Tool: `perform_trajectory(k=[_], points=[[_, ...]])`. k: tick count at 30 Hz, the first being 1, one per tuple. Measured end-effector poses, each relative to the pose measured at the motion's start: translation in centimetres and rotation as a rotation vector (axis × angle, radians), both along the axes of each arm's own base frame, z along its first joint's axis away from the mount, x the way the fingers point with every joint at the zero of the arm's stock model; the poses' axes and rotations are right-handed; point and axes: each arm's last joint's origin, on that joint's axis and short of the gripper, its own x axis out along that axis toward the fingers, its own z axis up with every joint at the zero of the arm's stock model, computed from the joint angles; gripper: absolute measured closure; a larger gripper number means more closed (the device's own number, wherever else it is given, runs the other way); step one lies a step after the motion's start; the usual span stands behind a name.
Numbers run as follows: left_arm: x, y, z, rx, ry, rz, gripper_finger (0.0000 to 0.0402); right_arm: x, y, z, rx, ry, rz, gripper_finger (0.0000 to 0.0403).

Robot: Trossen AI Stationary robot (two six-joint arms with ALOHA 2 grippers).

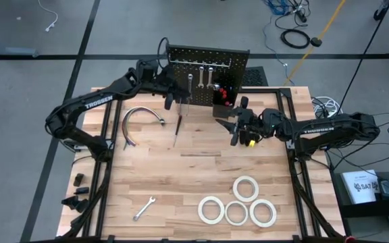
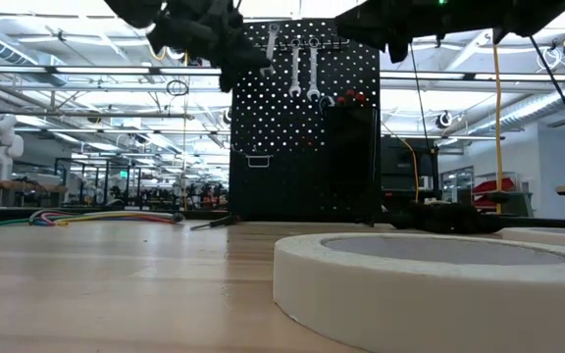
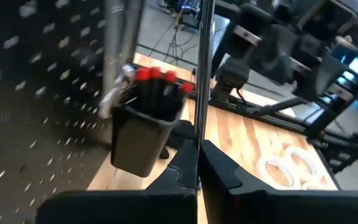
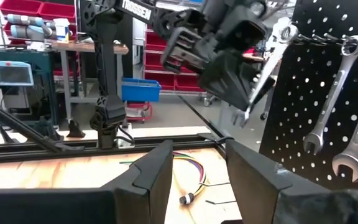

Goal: Hang tools onto peg board
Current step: Hang the silver wrench on the peg board

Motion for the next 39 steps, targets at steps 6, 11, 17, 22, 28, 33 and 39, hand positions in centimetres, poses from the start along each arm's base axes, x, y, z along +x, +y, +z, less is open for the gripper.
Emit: perform_trajectory(k=[6,11,17,22,28,33,39], points=[[-0.3,1.5,-0.4,-0.066,-0.018,0.027,0.0402,0.0,-0.4,0.0,0.000,-0.001,-0.012,0.0259],[-0.2,1.4,-0.2,-0.058,-0.039,0.003,0.0402,0.0,-0.4,0.0,-0.001,0.000,-0.014,0.0259],[0.1,1.2,0.1,-0.047,-0.067,-0.008,0.0402,-0.1,-0.6,0.0,-0.001,-0.001,-0.019,0.0259],[0.2,1.3,0.4,-0.058,-0.081,0.022,0.0402,-0.1,-0.7,0.0,-0.001,-0.001,-0.024,0.0259],[0.2,1.3,0.4,-0.056,-0.084,0.027,0.0402,-0.1,-0.7,0.0,-0.001,-0.004,-0.025,0.0259],[0.2,1.3,0.4,-0.053,-0.084,0.034,0.0402,-0.1,-0.7,0.0,-0.001,-0.004,-0.024,0.0259],[0.4,1.2,0.3,-0.056,-0.080,0.031,0.0402,-0.1,-0.7,0.0,-0.001,-0.004,-0.025,0.0259]])
